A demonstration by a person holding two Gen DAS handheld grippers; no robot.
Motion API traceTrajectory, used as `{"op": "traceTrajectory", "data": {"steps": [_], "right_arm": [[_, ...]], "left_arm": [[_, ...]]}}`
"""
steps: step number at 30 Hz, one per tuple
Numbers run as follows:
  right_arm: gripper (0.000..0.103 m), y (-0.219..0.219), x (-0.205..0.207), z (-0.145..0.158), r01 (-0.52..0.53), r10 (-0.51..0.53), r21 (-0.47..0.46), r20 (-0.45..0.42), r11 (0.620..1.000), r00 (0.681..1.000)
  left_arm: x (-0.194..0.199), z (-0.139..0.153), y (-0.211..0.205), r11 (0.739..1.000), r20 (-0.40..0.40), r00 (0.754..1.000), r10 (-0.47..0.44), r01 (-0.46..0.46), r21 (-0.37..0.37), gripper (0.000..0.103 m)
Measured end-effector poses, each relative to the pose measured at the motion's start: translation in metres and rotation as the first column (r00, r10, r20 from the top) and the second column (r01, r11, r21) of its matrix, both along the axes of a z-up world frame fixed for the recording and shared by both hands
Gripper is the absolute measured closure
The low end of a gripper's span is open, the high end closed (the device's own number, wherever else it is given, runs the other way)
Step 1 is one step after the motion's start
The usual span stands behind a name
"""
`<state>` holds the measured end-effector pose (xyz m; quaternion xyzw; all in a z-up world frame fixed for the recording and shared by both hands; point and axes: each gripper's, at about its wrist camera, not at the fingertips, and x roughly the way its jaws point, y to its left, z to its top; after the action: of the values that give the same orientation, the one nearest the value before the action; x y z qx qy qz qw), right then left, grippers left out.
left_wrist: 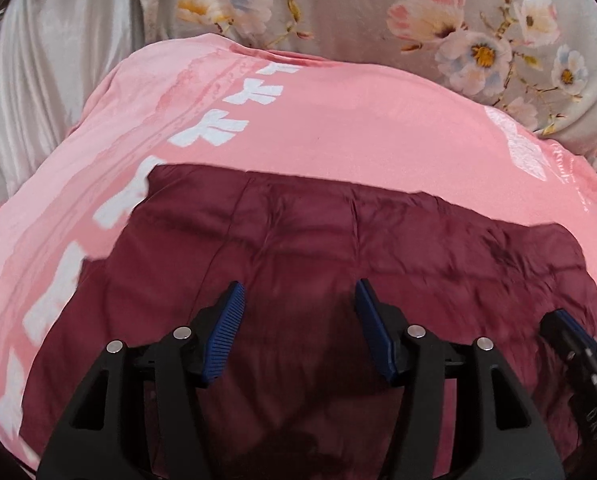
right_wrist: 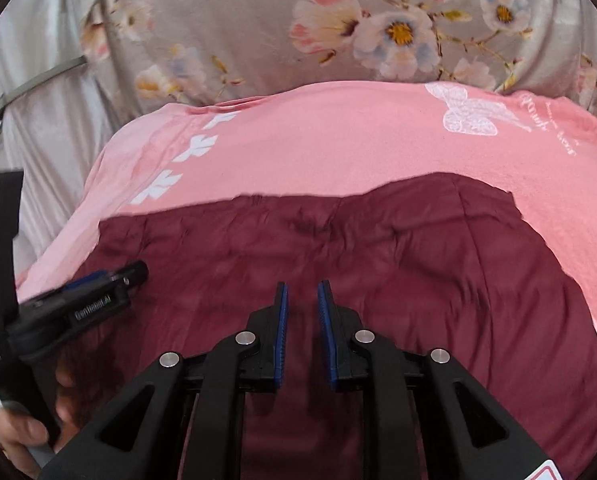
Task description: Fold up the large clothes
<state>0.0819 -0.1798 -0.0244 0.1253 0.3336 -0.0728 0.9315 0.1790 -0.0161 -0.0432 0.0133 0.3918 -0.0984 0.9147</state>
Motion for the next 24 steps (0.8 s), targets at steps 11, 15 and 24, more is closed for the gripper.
{"op": "traceTrajectory", "data": {"steps": [11,15,24], "right_arm": [[0.086,0.023,-0.022,-0.035,-0.017,0.015,-0.037,-0.059,0.999,0.998],[0.086,0.027,-0.018,-0.04,-0.017,0.011,-0.064,-0.094,0.998,0.996],[0.086,0.031,-0.016,-0.038,-0.013,0.003,-0.086,-0.114,0.996,0.993]], "left_arm": [[-0.048,-0.028,-0.006,0.997,0.059,0.998,0.011,-0.016,0.082,0.045],[-0.045,-0.031,-0.01,0.994,0.046,0.999,0.011,-0.016,0.104,0.045],[-0.046,-0.035,-0.014,0.991,0.04,0.999,0.01,-0.015,0.132,0.045]]}}
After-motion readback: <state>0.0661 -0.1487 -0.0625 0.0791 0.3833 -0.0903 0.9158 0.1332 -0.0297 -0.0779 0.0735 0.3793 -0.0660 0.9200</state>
